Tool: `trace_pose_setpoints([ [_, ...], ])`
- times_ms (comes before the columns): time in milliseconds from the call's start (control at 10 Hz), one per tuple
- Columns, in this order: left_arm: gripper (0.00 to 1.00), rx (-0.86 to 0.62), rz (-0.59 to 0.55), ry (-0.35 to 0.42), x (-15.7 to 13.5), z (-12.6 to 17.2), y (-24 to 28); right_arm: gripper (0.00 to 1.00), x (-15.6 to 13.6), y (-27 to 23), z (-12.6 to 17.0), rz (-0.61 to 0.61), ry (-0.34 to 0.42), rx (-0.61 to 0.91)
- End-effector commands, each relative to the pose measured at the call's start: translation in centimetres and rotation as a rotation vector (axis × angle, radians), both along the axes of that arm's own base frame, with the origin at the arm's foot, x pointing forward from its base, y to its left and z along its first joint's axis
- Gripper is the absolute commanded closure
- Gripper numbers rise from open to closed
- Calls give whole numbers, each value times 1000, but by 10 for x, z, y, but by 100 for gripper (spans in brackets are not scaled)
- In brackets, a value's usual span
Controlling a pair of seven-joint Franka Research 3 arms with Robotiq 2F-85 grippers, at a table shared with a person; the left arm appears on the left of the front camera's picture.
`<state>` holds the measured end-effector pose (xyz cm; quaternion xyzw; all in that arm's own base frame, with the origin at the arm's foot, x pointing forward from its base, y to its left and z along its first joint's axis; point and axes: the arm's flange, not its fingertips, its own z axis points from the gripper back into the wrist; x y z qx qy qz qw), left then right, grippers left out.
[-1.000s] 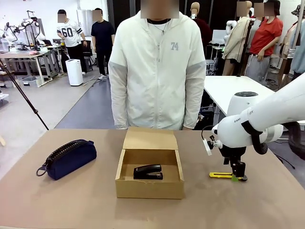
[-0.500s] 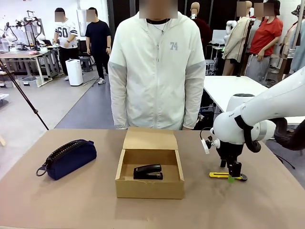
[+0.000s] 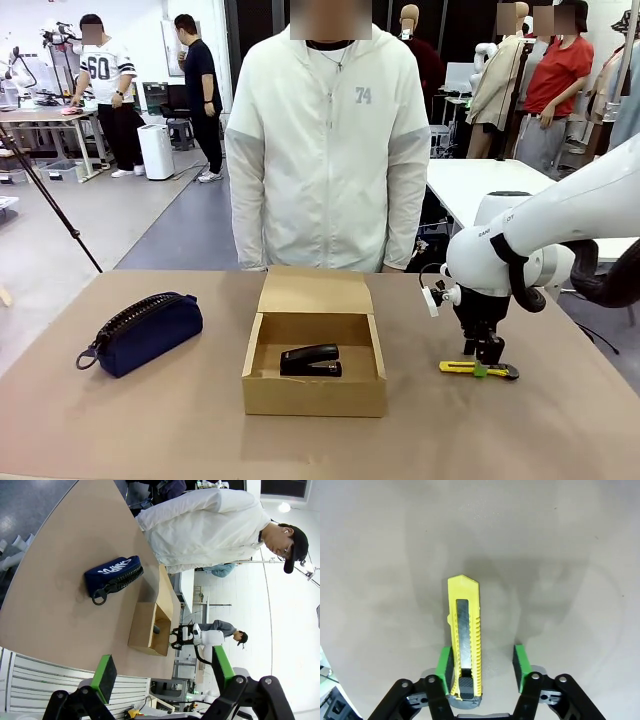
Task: Pack the items into the box.
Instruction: Pick up the item indicated by the person and place it inside the Mailer Box.
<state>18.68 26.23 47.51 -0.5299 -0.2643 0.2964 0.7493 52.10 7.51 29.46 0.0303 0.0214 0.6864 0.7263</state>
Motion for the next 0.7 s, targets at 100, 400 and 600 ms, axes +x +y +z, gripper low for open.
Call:
trace_pose_setpoints([
  [100, 0, -2, -2, -25, 0, 0, 1, 100, 2, 2, -5, -31, 3, -27],
  [400, 0, -2, -2, -25, 0, 0, 1, 100, -2, 11, -12, -25, -29, -79],
  [600, 0, -2, -2, -25, 0, 0, 1, 100, -3, 11, -11, -29, -24, -75],
])
